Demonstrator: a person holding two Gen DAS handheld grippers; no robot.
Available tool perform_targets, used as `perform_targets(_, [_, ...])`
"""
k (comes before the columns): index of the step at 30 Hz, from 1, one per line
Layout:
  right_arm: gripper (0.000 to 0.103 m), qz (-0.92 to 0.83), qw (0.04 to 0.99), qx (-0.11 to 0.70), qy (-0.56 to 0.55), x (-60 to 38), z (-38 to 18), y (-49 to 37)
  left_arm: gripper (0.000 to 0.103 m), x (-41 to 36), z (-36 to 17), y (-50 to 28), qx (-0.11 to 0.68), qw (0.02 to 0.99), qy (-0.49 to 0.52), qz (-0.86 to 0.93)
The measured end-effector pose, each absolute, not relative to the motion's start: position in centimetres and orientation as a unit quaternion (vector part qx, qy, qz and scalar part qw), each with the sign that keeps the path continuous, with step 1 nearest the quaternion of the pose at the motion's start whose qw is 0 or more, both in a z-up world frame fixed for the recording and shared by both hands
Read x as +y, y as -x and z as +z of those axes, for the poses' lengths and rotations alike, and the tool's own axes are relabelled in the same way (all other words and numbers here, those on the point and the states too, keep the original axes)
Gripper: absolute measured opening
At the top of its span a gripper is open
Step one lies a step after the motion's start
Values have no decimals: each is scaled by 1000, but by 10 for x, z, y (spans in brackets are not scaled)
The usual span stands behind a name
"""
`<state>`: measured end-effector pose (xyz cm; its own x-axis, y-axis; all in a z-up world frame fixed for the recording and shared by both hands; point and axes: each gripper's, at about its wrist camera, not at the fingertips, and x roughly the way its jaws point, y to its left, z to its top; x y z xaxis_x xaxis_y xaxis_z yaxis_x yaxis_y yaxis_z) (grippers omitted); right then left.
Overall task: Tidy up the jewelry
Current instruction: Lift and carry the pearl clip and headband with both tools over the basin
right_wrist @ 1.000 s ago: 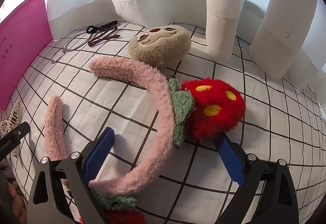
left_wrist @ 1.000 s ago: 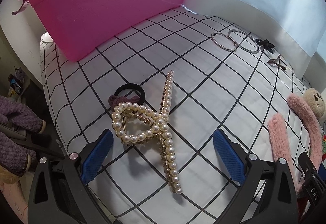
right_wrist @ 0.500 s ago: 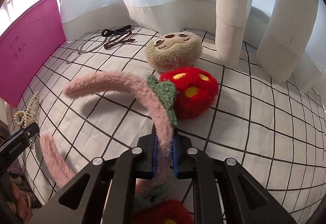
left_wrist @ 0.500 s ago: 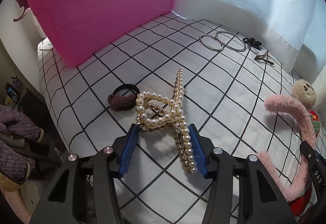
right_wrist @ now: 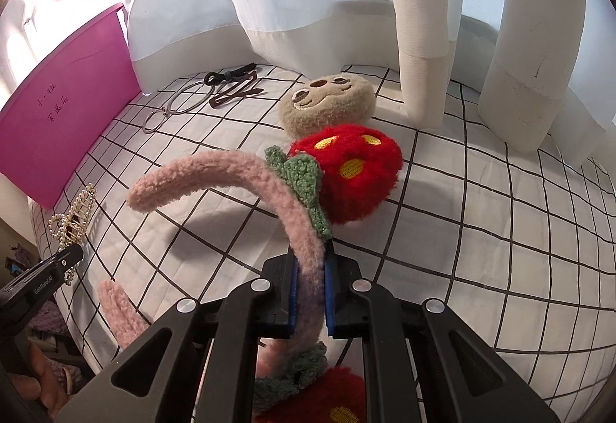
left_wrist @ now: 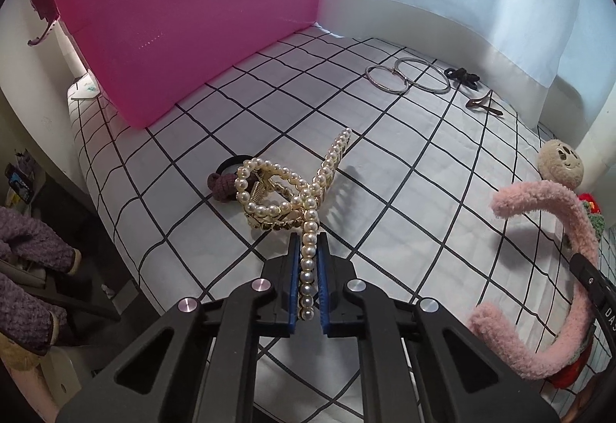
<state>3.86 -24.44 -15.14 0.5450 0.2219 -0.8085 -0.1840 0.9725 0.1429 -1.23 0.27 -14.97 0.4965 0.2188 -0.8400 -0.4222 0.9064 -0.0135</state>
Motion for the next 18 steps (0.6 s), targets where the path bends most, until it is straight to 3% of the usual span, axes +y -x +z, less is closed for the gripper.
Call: perform_targets(18, [10,147,885,442,-20,-254,-114,-31,8,4,-105,24,438,870,112,199])
